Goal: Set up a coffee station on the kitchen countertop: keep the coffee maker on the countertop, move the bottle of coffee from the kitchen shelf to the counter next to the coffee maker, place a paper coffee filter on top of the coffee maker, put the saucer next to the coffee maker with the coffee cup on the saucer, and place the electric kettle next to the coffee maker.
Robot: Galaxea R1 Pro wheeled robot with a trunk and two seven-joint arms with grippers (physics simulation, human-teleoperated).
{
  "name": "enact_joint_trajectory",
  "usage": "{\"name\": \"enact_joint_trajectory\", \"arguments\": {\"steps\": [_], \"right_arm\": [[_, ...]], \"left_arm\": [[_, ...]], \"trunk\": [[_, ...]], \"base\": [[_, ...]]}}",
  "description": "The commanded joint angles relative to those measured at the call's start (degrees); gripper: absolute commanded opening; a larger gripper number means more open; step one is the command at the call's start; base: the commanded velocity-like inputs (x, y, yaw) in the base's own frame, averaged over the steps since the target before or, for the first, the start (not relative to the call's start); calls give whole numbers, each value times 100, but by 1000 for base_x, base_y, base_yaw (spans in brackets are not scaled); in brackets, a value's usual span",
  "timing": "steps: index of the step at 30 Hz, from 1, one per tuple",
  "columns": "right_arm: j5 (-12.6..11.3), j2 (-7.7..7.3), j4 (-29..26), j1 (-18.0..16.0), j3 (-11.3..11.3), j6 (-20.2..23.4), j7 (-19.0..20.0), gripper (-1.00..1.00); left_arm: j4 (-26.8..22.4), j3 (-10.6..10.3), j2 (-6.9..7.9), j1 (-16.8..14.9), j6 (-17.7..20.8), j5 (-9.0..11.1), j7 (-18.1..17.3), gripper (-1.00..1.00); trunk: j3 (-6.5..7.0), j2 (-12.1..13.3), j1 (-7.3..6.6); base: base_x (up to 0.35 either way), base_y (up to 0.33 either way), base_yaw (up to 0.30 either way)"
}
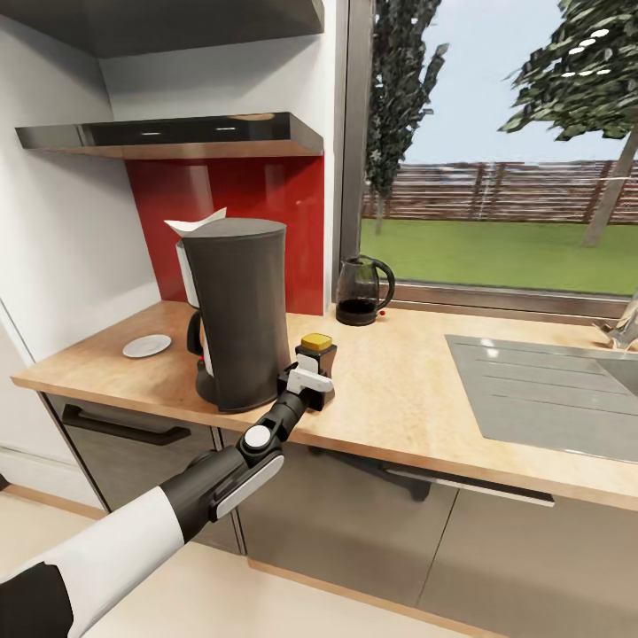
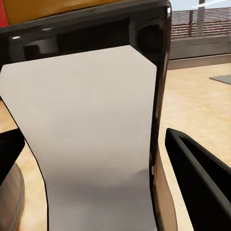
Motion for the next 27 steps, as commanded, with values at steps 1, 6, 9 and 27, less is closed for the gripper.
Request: {"name": "enact_joint_trajectory", "arguments": {"steps": [1,6,9,27], "right_arm": [[51,2,3,-4,-49,-21,25,100],[51,2,3,-4,-49,-21,25,100],[51,1,3,-4,-50,-21,25,100],[51,-1,3,-4,-50,-21,25,100]], "left_arm": [[4,-41,7,-8,-39,112,43,-100],[2,-38,8,-8,-39,112,43,-100],[1,-38,7,-8,-39,112,43,100],[-4,-34,7,-8,-39,112,43,100]], "trunk": [[-7,-3,0],[-7,-3,0],[-7,-3,0],[-7,-3,0]], "base": [[0,0,0],[0,0,0],[0,0,0],[0,0,0]]}}
